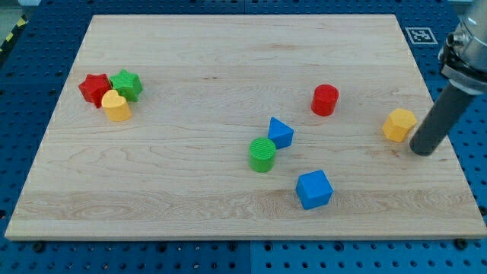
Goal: Slide the blue cube slightly upwards
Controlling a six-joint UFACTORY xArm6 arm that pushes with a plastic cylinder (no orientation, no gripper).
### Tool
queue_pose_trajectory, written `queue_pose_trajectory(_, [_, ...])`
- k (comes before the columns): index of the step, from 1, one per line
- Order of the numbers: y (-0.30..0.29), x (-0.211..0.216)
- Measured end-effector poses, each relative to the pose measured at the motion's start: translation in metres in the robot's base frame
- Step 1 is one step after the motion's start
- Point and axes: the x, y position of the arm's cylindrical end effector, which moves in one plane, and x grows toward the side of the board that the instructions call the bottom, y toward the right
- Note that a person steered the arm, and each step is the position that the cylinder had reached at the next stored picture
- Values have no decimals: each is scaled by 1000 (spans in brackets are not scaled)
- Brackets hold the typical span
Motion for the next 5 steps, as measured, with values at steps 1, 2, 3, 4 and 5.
queue_pose_trajectory(1, [-1,21])
queue_pose_trajectory(2, [-22,21])
queue_pose_trajectory(3, [-42,21])
queue_pose_trajectory(4, [-31,47])
queue_pose_trajectory(5, [-43,90])
